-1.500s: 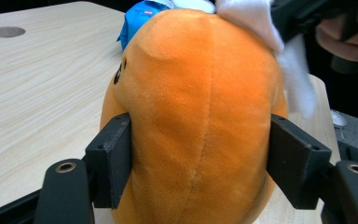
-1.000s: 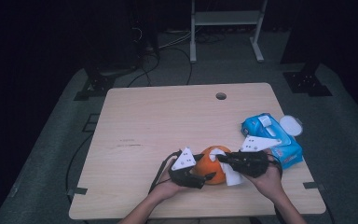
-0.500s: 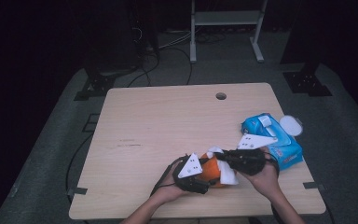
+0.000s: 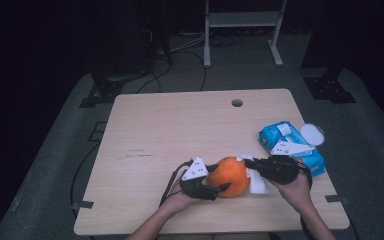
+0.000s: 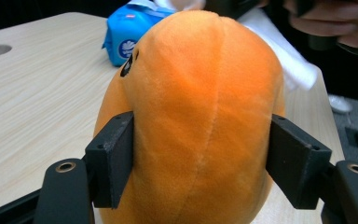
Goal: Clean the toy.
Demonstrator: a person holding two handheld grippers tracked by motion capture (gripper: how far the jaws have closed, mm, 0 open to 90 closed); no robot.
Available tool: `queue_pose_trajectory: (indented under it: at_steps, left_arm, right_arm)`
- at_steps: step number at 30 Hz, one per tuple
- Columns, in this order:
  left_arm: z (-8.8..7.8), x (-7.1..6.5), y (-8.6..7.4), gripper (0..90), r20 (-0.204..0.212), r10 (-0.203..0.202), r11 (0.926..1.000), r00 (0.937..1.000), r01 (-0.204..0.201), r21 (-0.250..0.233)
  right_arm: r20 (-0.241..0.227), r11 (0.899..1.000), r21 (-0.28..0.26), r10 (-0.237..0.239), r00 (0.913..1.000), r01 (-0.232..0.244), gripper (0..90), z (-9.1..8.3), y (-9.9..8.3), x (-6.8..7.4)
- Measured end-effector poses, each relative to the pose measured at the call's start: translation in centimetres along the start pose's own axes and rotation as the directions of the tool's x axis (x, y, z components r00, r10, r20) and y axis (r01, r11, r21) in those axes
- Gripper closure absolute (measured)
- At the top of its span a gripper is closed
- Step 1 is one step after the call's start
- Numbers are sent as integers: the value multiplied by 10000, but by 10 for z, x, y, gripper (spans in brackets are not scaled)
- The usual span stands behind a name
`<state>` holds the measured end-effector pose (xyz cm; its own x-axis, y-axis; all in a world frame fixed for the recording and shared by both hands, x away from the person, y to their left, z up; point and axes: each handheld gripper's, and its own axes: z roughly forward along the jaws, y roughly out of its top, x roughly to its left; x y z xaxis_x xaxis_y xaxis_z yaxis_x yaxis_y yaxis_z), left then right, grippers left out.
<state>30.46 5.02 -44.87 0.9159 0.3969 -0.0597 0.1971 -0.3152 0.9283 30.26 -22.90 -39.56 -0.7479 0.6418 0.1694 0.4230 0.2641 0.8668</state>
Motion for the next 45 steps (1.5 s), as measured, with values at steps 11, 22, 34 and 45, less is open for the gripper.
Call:
queue_pose_trajectory:
  at_steps: [11, 22, 34, 45]
  left_arm:
    - [0, 1, 0, 296, -5, -249, 9997, 9997, 249, -55]
    - [2, 0, 0, 293, 24, -156, 9999, 9999, 156, -39]
    - [2, -4, 3, 308, 152, 214, 9997, 9997, -215, 104]
    - [12, 9, -11, 67, 605, 275, 9991, 9978, -294, 310]
  right_arm:
    - [-623, 9998, -196, -89, 9980, 77, 849, 2, 5, 6]
    - [-1434, 9992, -163, -387, 9889, 368, 850, 8, 12, 25]
    - [-443, 9992, -79, -395, 9982, 392, 848, 1, 5, 7]
    - [-449, 9993, 14, -384, 9983, 385, 848, 2, 5, 7]
